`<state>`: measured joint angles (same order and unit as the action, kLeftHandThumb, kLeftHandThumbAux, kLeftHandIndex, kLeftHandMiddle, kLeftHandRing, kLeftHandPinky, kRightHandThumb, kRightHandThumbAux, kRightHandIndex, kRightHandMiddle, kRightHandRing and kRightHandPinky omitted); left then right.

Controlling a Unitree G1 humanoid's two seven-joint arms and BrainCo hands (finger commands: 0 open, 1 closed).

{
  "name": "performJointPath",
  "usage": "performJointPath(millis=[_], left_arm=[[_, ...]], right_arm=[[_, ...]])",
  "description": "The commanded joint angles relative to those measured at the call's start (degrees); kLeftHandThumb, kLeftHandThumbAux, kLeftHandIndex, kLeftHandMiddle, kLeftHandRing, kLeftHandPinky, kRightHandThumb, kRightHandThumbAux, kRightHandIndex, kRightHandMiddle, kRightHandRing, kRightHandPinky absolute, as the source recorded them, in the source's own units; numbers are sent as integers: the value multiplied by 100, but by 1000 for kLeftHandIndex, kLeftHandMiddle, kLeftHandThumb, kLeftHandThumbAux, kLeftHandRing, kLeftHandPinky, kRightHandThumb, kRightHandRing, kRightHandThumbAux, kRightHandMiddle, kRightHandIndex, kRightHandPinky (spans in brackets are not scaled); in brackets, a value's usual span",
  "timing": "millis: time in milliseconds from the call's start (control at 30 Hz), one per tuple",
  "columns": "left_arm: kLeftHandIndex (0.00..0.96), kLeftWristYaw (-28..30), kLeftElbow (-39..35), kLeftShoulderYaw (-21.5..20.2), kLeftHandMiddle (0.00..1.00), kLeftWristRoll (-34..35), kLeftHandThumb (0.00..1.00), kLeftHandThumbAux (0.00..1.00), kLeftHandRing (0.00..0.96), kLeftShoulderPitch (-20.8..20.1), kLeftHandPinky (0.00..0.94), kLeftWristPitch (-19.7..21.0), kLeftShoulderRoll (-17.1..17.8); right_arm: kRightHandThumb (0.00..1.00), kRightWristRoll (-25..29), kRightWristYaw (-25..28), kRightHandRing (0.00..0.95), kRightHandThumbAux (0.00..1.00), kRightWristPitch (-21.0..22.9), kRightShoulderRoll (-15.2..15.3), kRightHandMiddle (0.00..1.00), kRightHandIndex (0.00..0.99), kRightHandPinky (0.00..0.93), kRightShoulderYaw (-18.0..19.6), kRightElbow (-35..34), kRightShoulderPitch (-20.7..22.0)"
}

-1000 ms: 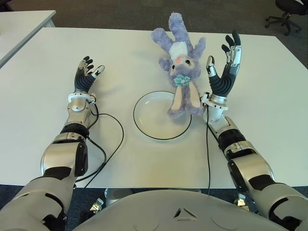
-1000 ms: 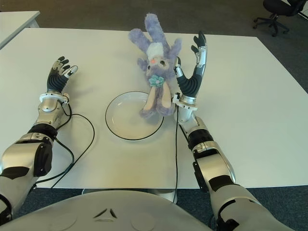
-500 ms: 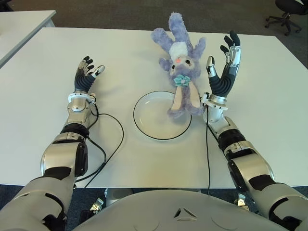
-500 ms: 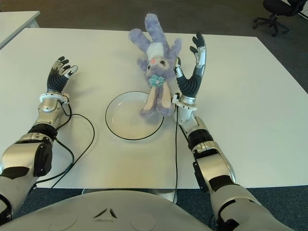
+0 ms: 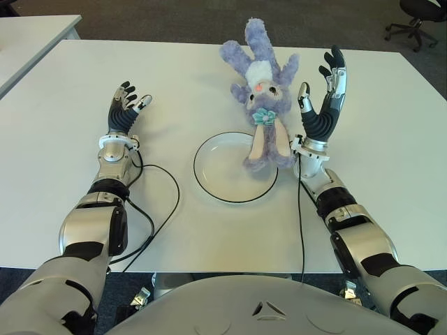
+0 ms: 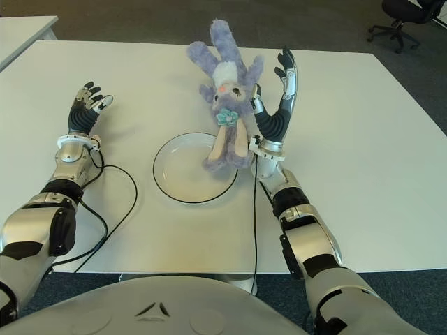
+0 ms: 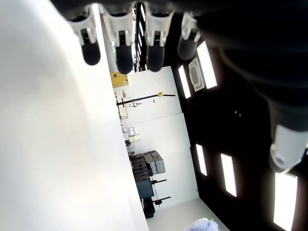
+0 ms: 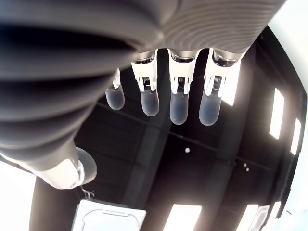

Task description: Put the doll into the plate.

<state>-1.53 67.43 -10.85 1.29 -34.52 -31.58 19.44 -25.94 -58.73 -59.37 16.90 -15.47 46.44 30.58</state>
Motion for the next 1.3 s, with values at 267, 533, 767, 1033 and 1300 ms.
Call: performJointPath(millis=[267,533,767,1033,1300], left_arm=[[0,306,227,-140,125,156,0,530,125,511,108,299,44],[0,331,230,-141,110,163,0,532,111,487,96,320,43],[0,324,217,-124,109,145,0,527,108,493,96,273,31],[0,363,218,-127,106,156,0,519,105,511,94,234,16],[0,408,225,-171,103,207,0,506,103,517,98,244,33]], right_arm=[[519,-876,-689,147,600,589,-276,139,103,216,-725,2234,-3644],[571,-156,874,313,646,520,-326,193,115,340,-356,2335,-3535],[626,103,1780,403,672,806,-191,266,115,438,-261,2139,-3516],[574,-140,2099,357,629,1427,-85,305,116,353,-339,2050,-3489],[522,-107,2365,336,602,1743,-93,306,132,352,-289,1905,-3512]])
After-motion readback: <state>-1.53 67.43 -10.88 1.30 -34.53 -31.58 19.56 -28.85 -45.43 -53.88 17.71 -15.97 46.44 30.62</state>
